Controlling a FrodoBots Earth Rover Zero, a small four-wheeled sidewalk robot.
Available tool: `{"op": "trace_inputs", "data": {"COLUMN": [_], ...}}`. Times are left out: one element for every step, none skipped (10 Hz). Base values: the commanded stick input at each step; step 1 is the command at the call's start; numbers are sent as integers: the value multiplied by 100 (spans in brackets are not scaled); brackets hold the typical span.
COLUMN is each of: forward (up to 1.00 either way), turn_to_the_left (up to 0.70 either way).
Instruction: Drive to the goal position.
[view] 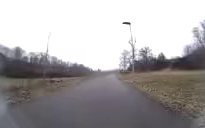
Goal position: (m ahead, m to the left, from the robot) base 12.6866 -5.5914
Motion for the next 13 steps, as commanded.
{"op": "trace_inputs", "data": {"forward": [70,70,70,70,70,70,70,70,70,70,70,70,70], "turn_to_the_left": [0,0,0,0,0,0,0,0,0,0,0,0,0]}}
